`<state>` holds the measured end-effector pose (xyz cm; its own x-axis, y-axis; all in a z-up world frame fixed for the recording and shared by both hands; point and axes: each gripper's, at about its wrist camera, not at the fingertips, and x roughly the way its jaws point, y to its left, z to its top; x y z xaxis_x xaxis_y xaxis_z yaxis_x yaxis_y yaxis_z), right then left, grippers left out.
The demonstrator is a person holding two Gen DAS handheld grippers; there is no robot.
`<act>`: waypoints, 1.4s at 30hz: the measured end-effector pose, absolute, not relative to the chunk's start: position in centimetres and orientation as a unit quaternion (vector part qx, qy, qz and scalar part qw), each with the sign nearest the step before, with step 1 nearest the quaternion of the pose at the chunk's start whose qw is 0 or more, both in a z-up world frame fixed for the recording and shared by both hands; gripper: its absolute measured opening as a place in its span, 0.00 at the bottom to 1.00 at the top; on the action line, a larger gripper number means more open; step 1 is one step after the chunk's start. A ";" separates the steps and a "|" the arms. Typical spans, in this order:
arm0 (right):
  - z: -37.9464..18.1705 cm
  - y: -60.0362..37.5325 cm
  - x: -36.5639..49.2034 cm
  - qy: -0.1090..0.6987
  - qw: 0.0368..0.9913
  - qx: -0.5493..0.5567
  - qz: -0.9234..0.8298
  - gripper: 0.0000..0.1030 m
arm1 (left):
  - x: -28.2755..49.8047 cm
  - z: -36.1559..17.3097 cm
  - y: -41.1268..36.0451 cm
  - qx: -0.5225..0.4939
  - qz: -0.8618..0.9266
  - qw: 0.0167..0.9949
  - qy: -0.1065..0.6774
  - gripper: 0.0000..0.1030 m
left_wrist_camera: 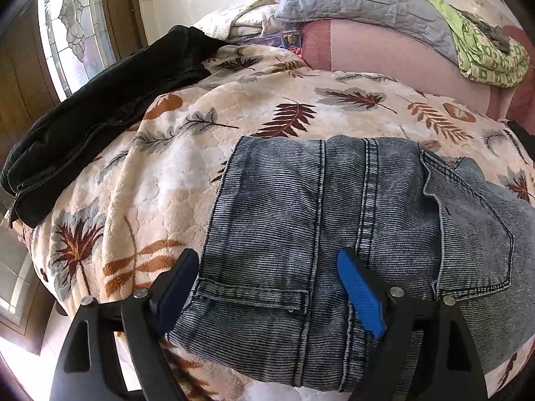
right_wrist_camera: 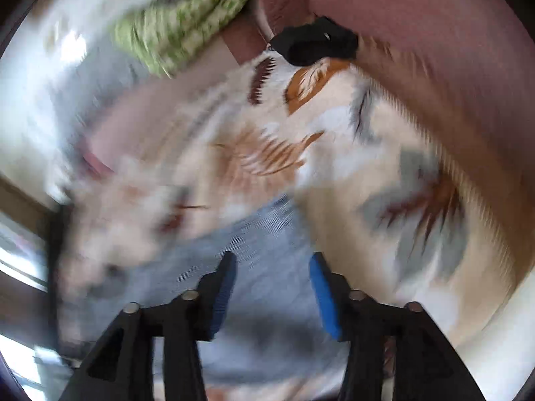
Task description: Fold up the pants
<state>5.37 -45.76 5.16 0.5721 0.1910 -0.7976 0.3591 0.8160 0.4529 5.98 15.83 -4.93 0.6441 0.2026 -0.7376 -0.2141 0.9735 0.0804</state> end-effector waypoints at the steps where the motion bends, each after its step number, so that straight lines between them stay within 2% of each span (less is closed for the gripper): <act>1: 5.1 -45.6 3.7 0.449 0.824 0.344 -0.034 0.60 | 6.0 -4.9 15.9 -0.009 0.115 0.906 0.407 0.84; 2: 4.5 -45.2 2.1 0.446 0.806 0.388 -0.023 0.67 | 6.1 -4.9 15.9 -0.010 0.115 0.906 0.407 0.84; 8: -3.0 -44.4 0.9 0.468 0.714 0.518 -0.043 0.68 | 6.0 -4.9 16.2 -0.017 0.111 0.905 0.410 0.84; 10: -4.3 -45.0 1.3 0.455 0.703 0.545 -0.052 0.54 | 5.9 -5.0 16.4 -0.024 0.108 0.904 0.412 0.84; 11: -4.0 -44.9 1.7 0.453 0.717 0.527 -0.055 0.38 | 5.9 -5.0 16.4 -0.025 0.107 0.904 0.413 0.84; 12: -3.5 -44.6 1.9 0.456 0.733 0.501 -0.060 0.16 | 5.8 -5.0 16.5 -0.027 0.106 0.904 0.413 0.84; 13: -2.9 -44.2 2.2 0.462 0.745 0.477 -0.059 0.11 | 5.8 -5.0 16.5 -0.027 0.104 0.904 0.414 0.84; 17: 1.8 -42.8 1.5 0.474 0.806 0.349 -0.060 0.09 | 6.0 -5.1 16.9 -0.028 0.093 0.902 0.420 0.86; 18: 1.9 -42.2 1.8 0.500 0.816 0.278 -0.077 0.09 | 6.2 -5.1 17.2 -0.038 0.088 0.900 0.425 0.86; 19: 1.0 -42.3 2.2 0.522 0.814 0.238 -0.085 0.10 | 6.3 -5.2 17.6 -0.053 0.082 0.897 0.431 0.87; 20: -0.6 -42.3 2.9 0.555 0.799 0.215 -0.089 0.20 | 6.5 -5.3 17.8 -0.064 0.080 0.894 0.437 0.88; 21: -2.4 -42.4 3.4 0.587 0.779 0.206 -0.078 0.23 | 6.7 -5.3 18.2 -0.079 0.079 0.888 0.445 0.88; 22: -2.1 -42.4 3.3 0.576 0.789 0.201 -0.072 0.24 | 6.6 -5.3 18.2 -0.085 0.080 0.886 0.449 0.88; 23: -1.4 -42.4 3.2 0.573 0.790 0.204 -0.070 0.31 | 6.5 -4.9 18.1 -0.084 0.086 0.885 0.450 0.88; 24: -0.5 -42.5 3.1 0.570 0.791 0.212 -0.066 0.51 | 6.3 -4.5 18.0 -0.077 0.094 0.887 0.446 0.86; 26: 1.8 -42.7 2.2 0.542 0.809 0.213 -0.077 0.64 | 5.3 -2.3 17.2 -0.045 0.103 0.901 0.418 0.86; 32: 6.5 -42.0 0.4 0.471 0.854 0.207 -0.077 0.64 | 3.8 2.4 14.5 -0.021 0.058 0.932 0.357 0.86; 33: 6.7 -41.7 0.6 0.463 0.859 0.210 -0.059 0.68 | 4.2 2.2 14.2 -0.020 0.055 0.931 0.361 0.86; 34: 6.2 -41.4 1.2 0.460 0.861 0.214 -0.039 0.72 | 5.2 0.9 14.0 -0.014 0.057 0.922 0.381 0.86; 35: 5.1 -41.2 1.9 0.467 0.857 0.215 -0.025 0.80 | 6.3 -0.7 13.9 -0.005 0.069 0.908 0.414 0.86; 36: 2.6 -41.1 3.2 0.512 0.834 0.202 -0.036 0.83 | 7.6 -3.4 14.1 0.008 0.087 0.881 0.466 0.87; 37: 0.2 -41.2 3.9 0.563 0.801 0.198 -0.057 0.83 | 8.3 -6.1 14.8 -0.009 0.084 0.861 0.502 0.92; 38: -1.3 -41.5 4.3 0.594 0.776 0.202 -0.070 0.78 | 8.0 -6.0 15.3 -0.021 0.090 0.869 0.486 0.97; 40: 1.0 -40.6 4.6 0.570 0.801 0.170 -0.069 0.76 | 7.6 -4.8 15.9 -0.029 0.095 0.864 0.493 0.95; 42: 4.5 -39.2 5.3 0.532 0.829 0.163 -0.058 0.76 | 7.0 -2.7 15.9 -0.015 0.114 0.881 0.460 0.95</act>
<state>5.34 -39.17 4.52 0.4278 0.0770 -0.9006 0.2692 0.9403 0.2083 6.98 15.94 -2.75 0.5511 0.1869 -0.8133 -0.2141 0.9736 0.0787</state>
